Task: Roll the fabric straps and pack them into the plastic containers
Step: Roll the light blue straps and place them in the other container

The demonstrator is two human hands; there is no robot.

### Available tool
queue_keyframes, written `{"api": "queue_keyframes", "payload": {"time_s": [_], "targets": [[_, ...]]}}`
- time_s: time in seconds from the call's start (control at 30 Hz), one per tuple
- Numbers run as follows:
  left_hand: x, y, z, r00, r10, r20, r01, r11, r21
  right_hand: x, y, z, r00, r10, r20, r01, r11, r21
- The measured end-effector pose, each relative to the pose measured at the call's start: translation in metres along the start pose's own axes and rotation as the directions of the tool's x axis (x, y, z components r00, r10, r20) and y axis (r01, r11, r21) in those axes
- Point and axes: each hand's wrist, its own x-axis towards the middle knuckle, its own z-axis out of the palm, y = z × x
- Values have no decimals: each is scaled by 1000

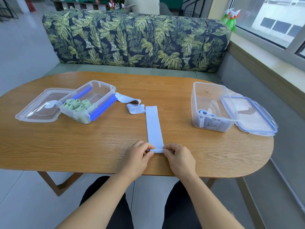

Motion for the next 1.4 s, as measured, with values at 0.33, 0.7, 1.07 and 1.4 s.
{"api": "queue_keyframes", "payload": {"time_s": [0.33,0.7,1.07,1.4], "targets": [[-18,-3,3,997,11,-74,-9,1000,18,-3,-4,0,995,67,79,-71,997,39],[-10,7,1,998,40,-57,-35,996,83,-6,-2,2,997,64,-30,-57,980,192],[0,12,-10,992,-89,87,83,994,77,-2,0,7,999,-33,-17,35,991,130],[8,10,-9,991,-96,89,87,991,103,13,-4,0,997,16,75,-27,988,150]]}}
